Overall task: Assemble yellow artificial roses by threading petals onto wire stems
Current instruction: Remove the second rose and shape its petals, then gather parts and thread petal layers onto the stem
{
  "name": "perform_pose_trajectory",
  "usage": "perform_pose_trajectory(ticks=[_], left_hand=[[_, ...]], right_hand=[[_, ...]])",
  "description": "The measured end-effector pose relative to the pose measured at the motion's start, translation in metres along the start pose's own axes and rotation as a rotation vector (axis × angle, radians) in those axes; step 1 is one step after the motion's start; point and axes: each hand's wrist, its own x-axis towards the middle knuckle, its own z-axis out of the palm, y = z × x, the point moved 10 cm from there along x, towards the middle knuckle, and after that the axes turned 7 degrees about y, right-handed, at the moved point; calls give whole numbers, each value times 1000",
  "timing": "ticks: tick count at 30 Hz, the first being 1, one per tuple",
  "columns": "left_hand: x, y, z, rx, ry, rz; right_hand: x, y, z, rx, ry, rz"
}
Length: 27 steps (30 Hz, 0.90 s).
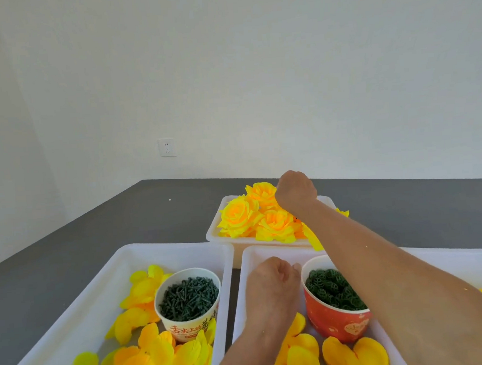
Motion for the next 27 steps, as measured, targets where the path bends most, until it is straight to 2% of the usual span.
perform_pose_trajectory(ticks=[3,7,10,14,18,23,27], left_hand=[[-2,11,-6,5,31,66],[-6,20,-18,-45,102,131],[-13,22,-26,-9,118,170],[-24,20,-47,72,118,203],[-29,-1,-92,77,166,193],[-23,-42,-155,351,282,102],[-10,-77,-179,678,211,-24]], right_hand=[[-19,-7,-20,2,42,-61],[-73,-21,-33,136,-26,-138],[-114,-17,-42,388,-86,-60],[-149,-10,-50,570,-138,49],[-176,-9,-38,779,-264,154],[-196,-17,-12,836,-442,141],[-209,-32,7,812,-643,61]])
